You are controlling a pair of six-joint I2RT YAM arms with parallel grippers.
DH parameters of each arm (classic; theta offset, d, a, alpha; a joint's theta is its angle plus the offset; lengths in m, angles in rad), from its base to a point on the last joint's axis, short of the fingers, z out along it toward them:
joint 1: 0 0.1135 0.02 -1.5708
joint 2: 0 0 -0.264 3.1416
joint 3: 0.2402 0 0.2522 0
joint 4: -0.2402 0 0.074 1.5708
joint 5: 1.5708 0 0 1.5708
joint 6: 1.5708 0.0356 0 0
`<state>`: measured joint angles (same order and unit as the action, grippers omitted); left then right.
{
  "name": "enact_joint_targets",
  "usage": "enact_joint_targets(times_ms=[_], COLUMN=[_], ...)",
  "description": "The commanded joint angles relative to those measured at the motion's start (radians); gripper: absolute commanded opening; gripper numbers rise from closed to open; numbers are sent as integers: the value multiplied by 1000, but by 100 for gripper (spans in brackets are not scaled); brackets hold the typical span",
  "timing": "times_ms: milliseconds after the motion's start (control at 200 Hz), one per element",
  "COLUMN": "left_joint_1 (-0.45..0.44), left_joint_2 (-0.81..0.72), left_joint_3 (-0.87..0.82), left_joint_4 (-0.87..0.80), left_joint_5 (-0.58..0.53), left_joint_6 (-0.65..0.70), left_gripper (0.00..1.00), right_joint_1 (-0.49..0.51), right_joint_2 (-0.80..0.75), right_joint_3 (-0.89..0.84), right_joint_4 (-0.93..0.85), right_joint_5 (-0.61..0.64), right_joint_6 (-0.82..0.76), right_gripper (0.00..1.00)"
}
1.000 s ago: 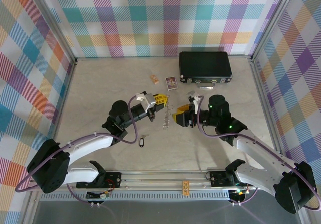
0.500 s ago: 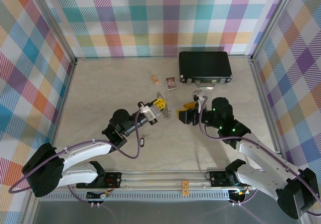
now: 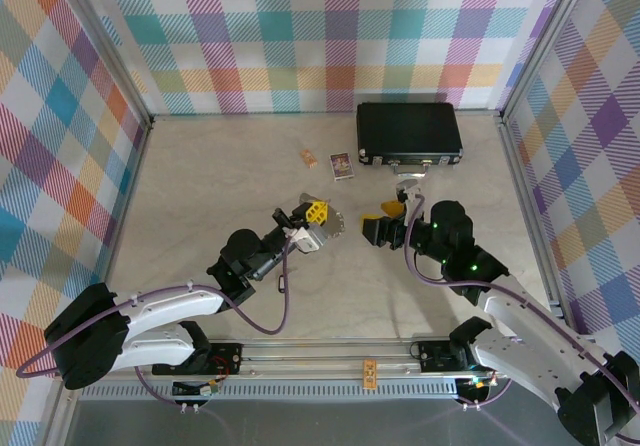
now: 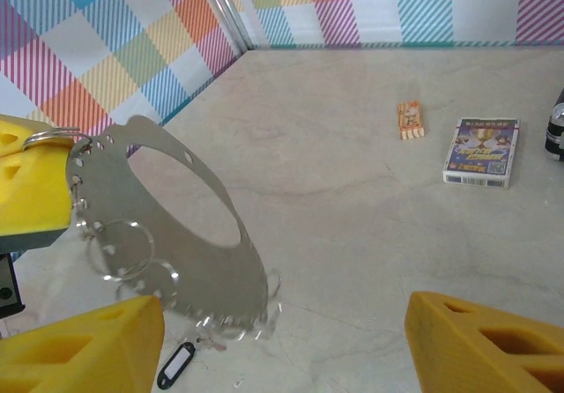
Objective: Put the keys on the keyring
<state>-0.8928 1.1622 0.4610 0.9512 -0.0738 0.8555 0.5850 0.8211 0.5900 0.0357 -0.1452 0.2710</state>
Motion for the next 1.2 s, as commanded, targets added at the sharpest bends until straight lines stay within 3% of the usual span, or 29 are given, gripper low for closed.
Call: enact_joint_targets(times_ms=[0, 280, 1195], left_joint_1=[-17, -18, -18], left_joint_2=[4, -31, -22], left_joint_3=[-6, 31, 39], left_joint_4=[90, -35, -20], left_joint_5=[-17, 65, 95], left_joint_6=[32, -126, -223], left_gripper=[0, 0, 0], right_joint_1=[4, 4, 4], right_joint_2=[-17, -41, -29], right_joint_3=[-3, -8, 20], right_joint_4=[4, 4, 26], right_joint_5=[15, 12, -11], right_joint_6=[-19, -26, -58], right_gripper=[72, 72, 69])
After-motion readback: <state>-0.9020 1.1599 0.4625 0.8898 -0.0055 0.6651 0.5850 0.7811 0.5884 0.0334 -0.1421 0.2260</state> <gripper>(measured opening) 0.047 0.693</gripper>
